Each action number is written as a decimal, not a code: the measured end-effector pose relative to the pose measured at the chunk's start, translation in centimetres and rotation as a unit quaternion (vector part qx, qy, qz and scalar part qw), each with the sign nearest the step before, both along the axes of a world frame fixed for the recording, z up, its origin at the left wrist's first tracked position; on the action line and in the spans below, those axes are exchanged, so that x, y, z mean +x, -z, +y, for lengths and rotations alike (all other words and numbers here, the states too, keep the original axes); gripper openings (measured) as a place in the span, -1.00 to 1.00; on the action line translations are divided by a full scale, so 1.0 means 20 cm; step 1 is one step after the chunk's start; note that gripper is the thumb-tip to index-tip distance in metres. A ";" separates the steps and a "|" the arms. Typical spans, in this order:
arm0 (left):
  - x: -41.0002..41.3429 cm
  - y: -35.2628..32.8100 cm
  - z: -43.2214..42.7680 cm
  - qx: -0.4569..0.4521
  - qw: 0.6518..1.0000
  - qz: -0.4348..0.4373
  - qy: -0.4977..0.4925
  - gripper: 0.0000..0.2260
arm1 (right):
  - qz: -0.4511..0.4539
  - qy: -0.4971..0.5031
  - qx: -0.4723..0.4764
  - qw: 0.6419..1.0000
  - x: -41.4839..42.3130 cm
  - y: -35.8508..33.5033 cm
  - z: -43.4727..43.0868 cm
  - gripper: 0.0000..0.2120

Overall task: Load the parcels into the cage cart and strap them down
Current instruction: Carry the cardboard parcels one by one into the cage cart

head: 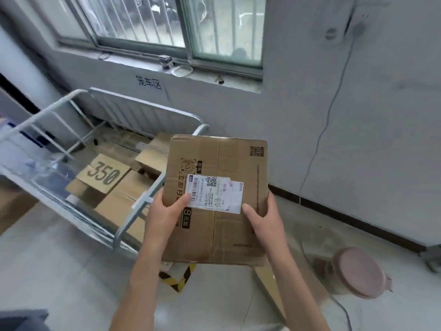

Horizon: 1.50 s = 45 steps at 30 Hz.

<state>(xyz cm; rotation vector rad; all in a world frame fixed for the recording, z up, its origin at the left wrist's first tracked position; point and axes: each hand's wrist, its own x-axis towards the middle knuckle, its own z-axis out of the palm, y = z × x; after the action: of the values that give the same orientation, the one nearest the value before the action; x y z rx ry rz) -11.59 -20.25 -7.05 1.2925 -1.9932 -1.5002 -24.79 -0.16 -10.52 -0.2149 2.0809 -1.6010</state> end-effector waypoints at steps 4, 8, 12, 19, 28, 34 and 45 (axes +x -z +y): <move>0.46 -0.13 -0.30 -0.021 0.997 0.050 -0.045 -0.56 | 0.015 -0.026 -0.032 0.999 0.36 -0.13 -0.36 -0.25; 0.87 -0.19 -0.56 -0.006 0.991 0.095 -0.098 -0.48 | 0.028 -0.081 -0.051 0.995 0.68 -0.21 -0.70 -0.26; 1.27 -0.21 -0.75 0.009 0.980 0.105 -0.168 -0.46 | 0.043 -0.142 -0.057 0.987 0.97 -0.27 -1.04 -0.33; 1.79 -0.19 -1.10 -0.002 0.961 0.075 -0.267 -0.36 | 0.063 -0.238 -0.057 0.967 1.38 -0.27 -1.59 -0.31; 2.03 -0.19 -1.82 -0.011 0.956 0.070 -0.286 -0.47 | 0.044 -0.247 -0.062 0.966 1.61 -0.22 -2.35 -0.43; 2.09 -0.27 -2.50 -0.035 0.960 0.045 -0.274 -0.44 | 0.010 -0.235 -0.089 0.968 1.68 -0.20 -3.04 -0.47; 2.36 -0.31 -3.57 -0.046 0.954 0.033 -0.294 -0.09 | -0.033 -0.258 -0.101 0.960 1.95 -0.21 -4.12 -0.33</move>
<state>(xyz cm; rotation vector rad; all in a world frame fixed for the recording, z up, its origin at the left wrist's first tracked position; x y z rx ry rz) 35.53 -91.69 -0.76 1.5848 -1.4270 -1.1284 14.24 -82.46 -6.32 -0.7018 1.6269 -1.4597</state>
